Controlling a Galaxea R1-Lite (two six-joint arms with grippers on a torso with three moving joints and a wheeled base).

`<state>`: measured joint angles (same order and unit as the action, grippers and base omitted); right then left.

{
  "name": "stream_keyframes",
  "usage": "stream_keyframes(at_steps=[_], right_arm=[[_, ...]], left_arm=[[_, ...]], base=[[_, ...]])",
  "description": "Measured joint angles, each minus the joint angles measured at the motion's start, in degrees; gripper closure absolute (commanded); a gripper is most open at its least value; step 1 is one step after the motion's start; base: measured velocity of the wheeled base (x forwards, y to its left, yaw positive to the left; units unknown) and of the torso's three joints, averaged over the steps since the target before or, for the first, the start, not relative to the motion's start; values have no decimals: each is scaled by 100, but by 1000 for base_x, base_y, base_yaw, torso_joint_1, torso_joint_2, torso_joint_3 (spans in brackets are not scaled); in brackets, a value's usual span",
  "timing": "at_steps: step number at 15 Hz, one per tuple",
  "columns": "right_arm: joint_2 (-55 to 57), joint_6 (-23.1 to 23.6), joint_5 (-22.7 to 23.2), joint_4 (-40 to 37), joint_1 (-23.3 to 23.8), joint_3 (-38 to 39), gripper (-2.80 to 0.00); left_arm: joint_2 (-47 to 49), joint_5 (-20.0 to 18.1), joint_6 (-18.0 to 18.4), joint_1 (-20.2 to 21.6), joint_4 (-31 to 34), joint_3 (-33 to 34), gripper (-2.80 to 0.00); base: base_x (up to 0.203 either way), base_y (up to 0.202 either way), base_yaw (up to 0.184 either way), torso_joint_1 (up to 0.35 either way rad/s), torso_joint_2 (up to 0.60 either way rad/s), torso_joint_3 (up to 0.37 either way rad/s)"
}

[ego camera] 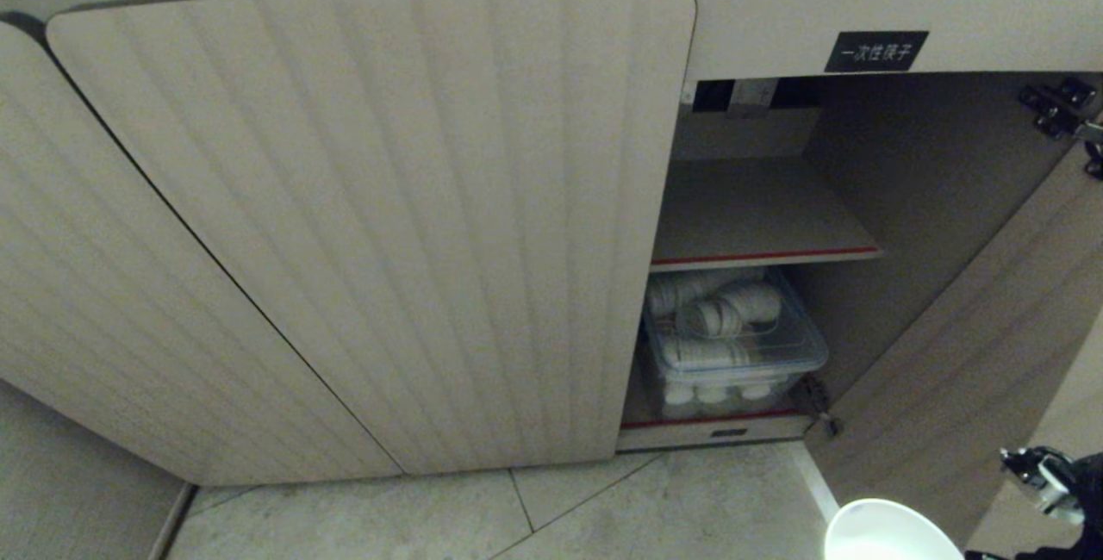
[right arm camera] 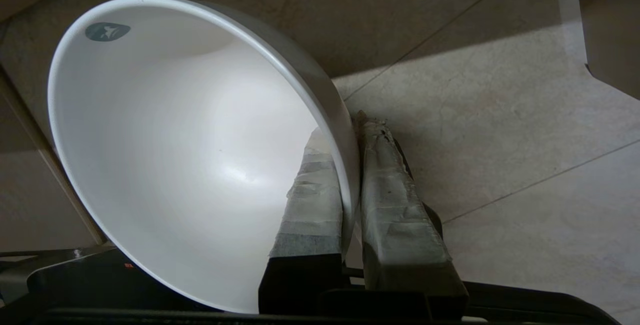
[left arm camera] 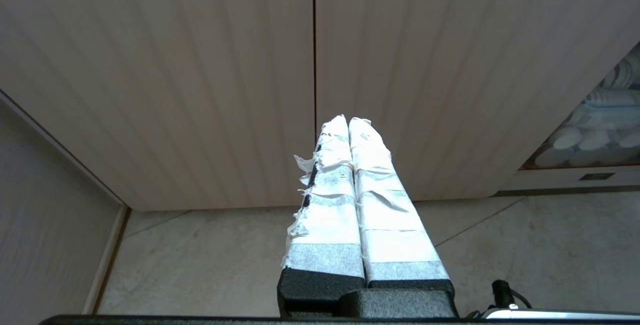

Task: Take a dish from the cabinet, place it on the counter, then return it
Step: Put it back into the cabinet

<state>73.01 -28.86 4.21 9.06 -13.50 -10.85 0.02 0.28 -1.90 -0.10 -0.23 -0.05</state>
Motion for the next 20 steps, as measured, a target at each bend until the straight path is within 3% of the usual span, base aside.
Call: stream_keyframes(at_steps=[5, 12, 16, 20], right_arm=[[337, -73, -125, -613, 215, -904, 0], [1310, -919, -832, -1104, 272, -2438, 0], [1557, -1466, -787, -1719, 265, -3193, 0], [1615, -1557, -357, -1785, 261, -3603, 0]], left_arm=[[0, -1, 0, 0, -2, 5, 0], [0, -3, 1, 0, -2, -2, 0], [0, -3, 1, 2, 0, -2, 0], [0, -2, 0, 0, -2, -2, 0]], base=[[0, 0, 0, 0, 0, 0], [0, 0, 0, 0, 0, 0], [0, 0, 0, 0, 0, 0], [0, 0, 0, 0, 0, 0]])
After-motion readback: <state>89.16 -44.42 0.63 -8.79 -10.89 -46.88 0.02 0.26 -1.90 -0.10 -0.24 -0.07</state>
